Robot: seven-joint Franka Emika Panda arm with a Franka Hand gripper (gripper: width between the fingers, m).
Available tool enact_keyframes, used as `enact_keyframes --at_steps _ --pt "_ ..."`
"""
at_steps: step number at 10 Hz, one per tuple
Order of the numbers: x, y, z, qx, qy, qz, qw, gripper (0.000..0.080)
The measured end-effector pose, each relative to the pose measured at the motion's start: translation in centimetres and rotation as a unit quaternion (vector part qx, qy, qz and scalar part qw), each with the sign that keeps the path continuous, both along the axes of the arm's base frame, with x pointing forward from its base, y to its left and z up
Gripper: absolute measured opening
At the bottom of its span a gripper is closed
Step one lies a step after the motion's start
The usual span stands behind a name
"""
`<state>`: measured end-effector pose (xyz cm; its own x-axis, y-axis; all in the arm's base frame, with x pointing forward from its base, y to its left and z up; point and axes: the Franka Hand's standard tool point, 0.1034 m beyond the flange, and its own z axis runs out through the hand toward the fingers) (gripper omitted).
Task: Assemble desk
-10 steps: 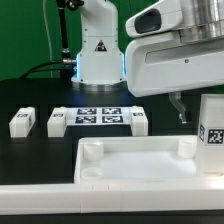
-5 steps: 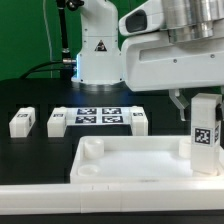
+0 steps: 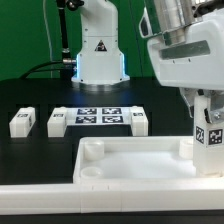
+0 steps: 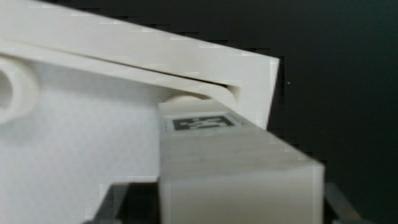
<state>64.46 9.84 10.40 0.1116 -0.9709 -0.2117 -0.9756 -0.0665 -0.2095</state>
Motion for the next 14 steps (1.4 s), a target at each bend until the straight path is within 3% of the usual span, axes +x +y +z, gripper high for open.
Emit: enact_keyframes --at_steps 2,4,5,6,8,10,11,12,14 --pt "0.0 0.3 -0.1 0.019 0.015 -0.058 0.998 0.0308" --pt "-0.1 0.4 -0.1 0.015 0.011 -0.039 0.999 0.0306" --pt "-0.1 0.4 -0.1 0.012 0.01 -0.03 0.999 0.0488" --pt "-0.4 0.5 -0.1 -0.013 0.006 0.073 0.997 0.0595" --pt "-0.3 1.6 0.6 -0.045 0.0 0.223 0.974 0.0638" --pt "-0.3 1.1 0.3 -0.058 -0.019 0.292 0.955 0.0647" --pt "-0.2 1.1 0.3 -0.065 -0.032 0.343 0.936 0.0649" --pt "-0.1 0.8 0.5 -0.098 -0.048 0.45 0.887 0.0649" --pt "0.5 0.2 0.2 -0.128 -0.079 0.603 0.783 0.0649"
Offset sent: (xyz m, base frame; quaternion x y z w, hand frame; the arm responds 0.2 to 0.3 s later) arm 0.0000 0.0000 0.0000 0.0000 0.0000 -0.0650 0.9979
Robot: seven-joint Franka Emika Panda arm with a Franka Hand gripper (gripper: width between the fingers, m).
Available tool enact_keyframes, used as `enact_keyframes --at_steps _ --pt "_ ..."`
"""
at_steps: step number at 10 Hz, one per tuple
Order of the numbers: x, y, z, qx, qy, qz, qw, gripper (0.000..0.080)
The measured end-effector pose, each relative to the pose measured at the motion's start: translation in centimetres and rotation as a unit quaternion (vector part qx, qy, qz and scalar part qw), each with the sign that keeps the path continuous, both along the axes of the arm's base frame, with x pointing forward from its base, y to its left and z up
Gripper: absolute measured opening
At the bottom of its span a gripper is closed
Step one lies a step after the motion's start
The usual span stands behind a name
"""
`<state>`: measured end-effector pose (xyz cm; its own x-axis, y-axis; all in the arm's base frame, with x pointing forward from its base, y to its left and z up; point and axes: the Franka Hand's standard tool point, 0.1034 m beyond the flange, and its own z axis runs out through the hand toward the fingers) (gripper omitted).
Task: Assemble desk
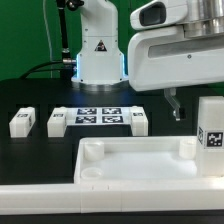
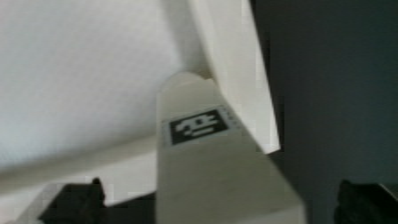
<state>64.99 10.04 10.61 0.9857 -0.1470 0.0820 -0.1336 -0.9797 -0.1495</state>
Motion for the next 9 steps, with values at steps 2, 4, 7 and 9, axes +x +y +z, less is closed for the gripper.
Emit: enact_keyframes --at_steps 2,4,7,9 --pt "-0.02 0.1 0.03 0.002 0.002 -0.016 1.0 0.0637" --pt "-0.04 0.21 0.01 0.01 0.01 -0.072 0.997 0.0443" --pt "-0.02 -0.11 0.01 0.016 0.022 -0.159 0.987 0.0298" --pt "0.03 -0.28 0.11 0.028 0.038 -0.288 0.957 0.0298"
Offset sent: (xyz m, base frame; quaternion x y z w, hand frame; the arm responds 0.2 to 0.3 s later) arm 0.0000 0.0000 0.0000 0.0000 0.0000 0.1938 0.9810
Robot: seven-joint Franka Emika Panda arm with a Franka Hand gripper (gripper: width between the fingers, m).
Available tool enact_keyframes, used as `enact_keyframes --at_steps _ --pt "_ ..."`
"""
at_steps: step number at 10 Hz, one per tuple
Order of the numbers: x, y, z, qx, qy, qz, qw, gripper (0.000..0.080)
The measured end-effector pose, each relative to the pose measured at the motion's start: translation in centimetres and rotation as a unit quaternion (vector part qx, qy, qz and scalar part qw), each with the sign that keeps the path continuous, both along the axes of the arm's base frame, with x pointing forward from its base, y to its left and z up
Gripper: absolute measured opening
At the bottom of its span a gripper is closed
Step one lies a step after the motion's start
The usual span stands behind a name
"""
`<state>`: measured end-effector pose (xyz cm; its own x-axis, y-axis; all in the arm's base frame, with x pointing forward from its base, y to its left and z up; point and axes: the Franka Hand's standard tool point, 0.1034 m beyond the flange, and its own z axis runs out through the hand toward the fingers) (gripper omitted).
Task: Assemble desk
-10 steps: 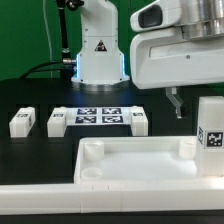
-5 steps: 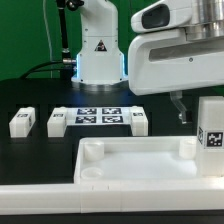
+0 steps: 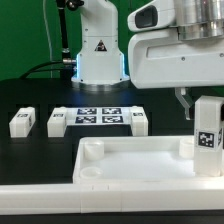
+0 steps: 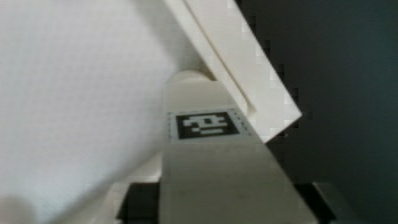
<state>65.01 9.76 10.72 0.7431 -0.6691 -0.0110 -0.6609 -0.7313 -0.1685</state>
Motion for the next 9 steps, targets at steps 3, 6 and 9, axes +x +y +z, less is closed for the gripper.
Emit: enact_keyframes --at_steps 3,6,9 --pt "-0.17 0.02 -0.11 0.052 0.025 -0.247 0.967 0.0298" --pt "-0.45 0.28 -0.1 0.076 0.041 -0.333 0.939 0.0302" --pt "-0.47 0.29 -0.16 0.074 0.038 -0.311 0.947 0.0525"
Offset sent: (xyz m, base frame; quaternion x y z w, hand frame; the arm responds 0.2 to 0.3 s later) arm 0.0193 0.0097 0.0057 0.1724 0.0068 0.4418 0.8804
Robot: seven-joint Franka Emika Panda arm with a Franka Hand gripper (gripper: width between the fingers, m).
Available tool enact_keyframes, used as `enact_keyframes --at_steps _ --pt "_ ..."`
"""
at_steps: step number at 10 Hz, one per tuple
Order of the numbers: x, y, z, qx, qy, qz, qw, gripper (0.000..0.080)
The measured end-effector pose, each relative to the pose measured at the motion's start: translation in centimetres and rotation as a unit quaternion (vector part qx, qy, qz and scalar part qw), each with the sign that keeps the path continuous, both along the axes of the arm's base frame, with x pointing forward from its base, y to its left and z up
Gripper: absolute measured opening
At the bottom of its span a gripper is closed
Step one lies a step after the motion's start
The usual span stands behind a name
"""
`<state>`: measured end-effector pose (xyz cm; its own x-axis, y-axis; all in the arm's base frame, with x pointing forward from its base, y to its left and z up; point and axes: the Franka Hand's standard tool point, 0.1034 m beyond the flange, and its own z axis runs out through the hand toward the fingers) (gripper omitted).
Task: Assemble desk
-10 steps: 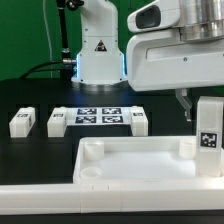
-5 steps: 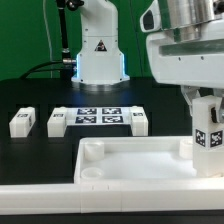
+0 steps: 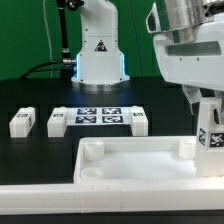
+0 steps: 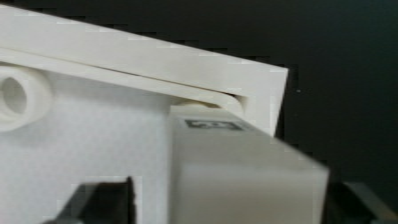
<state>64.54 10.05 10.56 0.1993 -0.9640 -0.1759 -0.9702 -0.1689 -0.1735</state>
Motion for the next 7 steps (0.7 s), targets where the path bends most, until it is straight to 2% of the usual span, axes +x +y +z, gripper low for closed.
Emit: enact_keyframes --at_steps 1,2,3,6,7 --pt "0.04 -0.46 -0.01 -0.016 -0.021 0.107 0.994 0.0525" --pt "0.06 -0.88 -0.09 -0.027 -0.037 0.21 0.977 0.0624" --pt "0.06 -0.77 -0.13 -0.028 -0.038 0.216 0.975 0.0643" --pt "0.0 -0.74 -0.13 -0.044 -0.056 0.326 0.943 0.0648" --pt "0.13 -0.25 0.35 -0.066 -0.055 0.435 0.896 0.0649"
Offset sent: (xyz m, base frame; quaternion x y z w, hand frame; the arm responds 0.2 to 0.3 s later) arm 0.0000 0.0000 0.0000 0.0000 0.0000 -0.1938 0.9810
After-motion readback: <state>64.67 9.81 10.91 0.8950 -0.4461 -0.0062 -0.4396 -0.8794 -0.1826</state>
